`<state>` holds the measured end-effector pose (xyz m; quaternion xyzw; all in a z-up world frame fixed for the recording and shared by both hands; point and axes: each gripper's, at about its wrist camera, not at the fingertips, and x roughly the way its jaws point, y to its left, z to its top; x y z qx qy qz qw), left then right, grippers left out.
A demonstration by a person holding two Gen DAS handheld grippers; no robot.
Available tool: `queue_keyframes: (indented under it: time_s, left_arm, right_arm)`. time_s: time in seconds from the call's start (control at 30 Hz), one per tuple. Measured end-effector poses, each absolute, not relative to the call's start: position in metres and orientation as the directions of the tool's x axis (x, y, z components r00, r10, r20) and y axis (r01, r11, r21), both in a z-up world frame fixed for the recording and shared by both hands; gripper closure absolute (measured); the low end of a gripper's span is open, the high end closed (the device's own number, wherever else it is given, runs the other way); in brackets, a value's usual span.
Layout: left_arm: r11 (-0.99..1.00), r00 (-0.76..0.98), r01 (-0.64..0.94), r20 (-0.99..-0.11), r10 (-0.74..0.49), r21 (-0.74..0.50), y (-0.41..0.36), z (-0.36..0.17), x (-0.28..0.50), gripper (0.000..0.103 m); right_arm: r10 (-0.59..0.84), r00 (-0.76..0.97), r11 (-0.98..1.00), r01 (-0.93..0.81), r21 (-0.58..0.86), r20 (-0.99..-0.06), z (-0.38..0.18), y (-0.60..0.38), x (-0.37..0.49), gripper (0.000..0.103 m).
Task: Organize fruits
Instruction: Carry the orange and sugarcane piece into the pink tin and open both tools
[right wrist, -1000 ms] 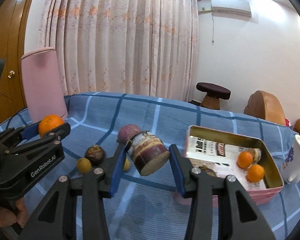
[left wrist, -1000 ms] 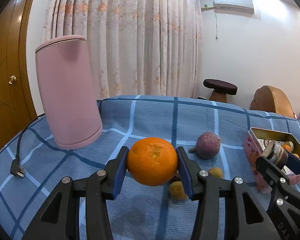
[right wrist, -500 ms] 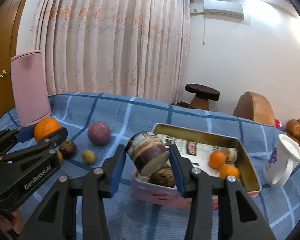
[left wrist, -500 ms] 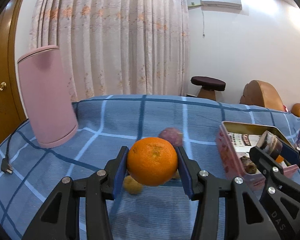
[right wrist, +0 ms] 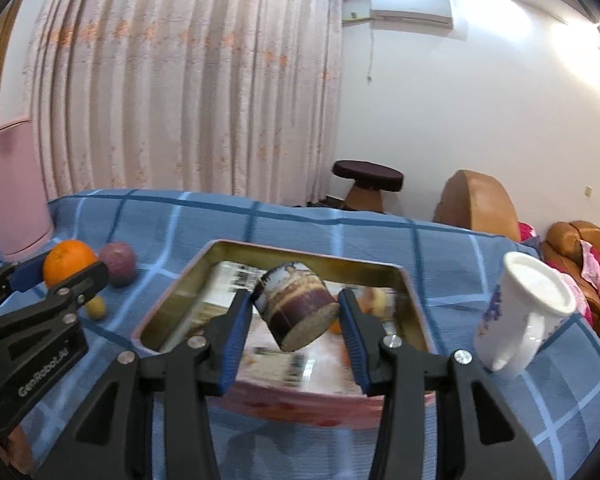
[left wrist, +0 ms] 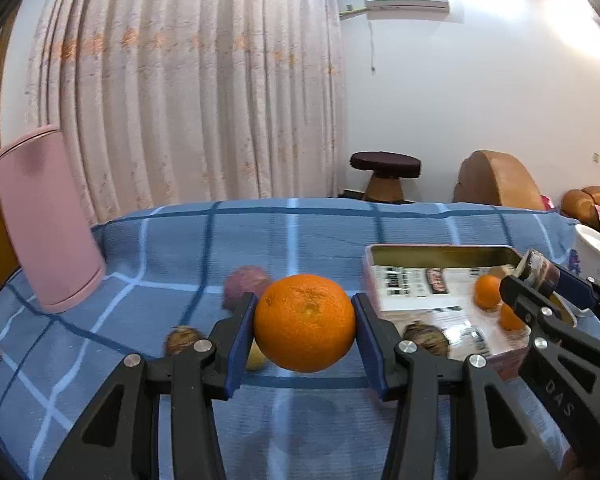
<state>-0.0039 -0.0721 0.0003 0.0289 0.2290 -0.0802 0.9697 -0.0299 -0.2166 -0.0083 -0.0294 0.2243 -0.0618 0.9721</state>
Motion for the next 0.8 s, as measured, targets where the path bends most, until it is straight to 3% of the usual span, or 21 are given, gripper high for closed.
queue_keyframes:
  time_s: [0.4,0.8]
  left_arm:
    - [0.962,0.842,0.273,-0.487,-0.232,0.013,-0.133,-0.002,0.012,0.053]
    - [0.945,0.76,0.327,-0.589,-0.275,-0.02,-0.162,-0.012,0.037,0.053]
  right_arm:
    - [-0.243,0.859,0.97,0.229,-0.087,-0.45,-0.009,-0.273,-0.017,0.056]
    - [-0.175,0.832,0.979,0.201,-0.008,-0.526,-0.016,-0.296,0.003,0.056]
